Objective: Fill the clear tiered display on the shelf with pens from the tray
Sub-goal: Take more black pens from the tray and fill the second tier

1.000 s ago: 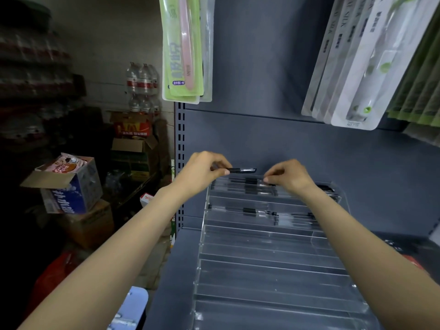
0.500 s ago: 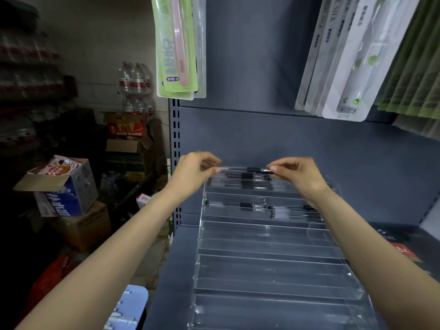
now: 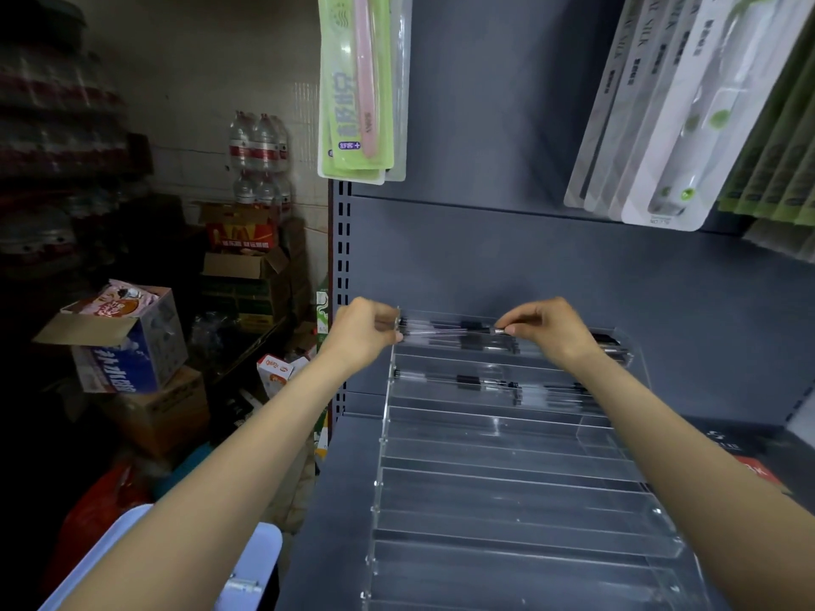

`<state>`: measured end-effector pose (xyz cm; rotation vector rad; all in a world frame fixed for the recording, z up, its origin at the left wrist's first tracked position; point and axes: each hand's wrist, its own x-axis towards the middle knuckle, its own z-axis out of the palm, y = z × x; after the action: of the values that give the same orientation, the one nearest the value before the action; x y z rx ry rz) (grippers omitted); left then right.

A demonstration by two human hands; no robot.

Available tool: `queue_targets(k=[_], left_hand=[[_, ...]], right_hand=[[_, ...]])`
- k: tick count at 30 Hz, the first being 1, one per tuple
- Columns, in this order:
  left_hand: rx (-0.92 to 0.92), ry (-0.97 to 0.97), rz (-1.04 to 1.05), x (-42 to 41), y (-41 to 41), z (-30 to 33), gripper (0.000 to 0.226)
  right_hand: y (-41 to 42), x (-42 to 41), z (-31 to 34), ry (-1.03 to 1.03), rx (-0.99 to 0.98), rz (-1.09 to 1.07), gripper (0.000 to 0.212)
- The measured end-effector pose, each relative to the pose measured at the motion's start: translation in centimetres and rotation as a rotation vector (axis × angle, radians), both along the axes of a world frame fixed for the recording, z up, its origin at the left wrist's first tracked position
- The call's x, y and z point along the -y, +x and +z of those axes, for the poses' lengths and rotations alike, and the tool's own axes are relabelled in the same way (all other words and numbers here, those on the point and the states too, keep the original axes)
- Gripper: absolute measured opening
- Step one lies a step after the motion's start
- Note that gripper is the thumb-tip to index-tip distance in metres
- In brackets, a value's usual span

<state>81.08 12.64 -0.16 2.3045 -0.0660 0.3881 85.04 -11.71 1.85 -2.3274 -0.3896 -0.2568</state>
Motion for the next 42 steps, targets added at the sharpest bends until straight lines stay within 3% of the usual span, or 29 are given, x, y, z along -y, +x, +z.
queue_targets(k=[10,16,20,28,35,42], left_hand=[[0.106,0.072,0.052,0.4,-0.5,-0.4,0.037],[0.202,0.179,0.096,1.5,-2.7,0.1,0.028],[0.241,0.131,0.044,2.7,-6.6,0.5,0.025],[0.112,-0.008,0.143,0.2,-16.0,-4.3,0.021],[-0.156,0.077,0.289,-7.6,-23.4,-12.4,0.024],[-0.387,0.135,0.325,-19.5,-30.0,-19.8,0.026]], right_hand=[[-0.8,-1.2,0.1,-0.243,0.023,0.017,0.017],[-3.3,-1.4,0.2,-0.119,0.127,0.012,0.017],[-6.3,-2.3,-0.3,0.002,0.071,0.114,0.02],[-13.6,-7.9,-3.9,0.082,-0.015,0.257,0.023],[-21.5,-17.8,-10.5,-0.042,-0.141,0.404,0.028],[-26.6,-28.2,-19.5,-0.278,-0.394,0.456,0.035]])
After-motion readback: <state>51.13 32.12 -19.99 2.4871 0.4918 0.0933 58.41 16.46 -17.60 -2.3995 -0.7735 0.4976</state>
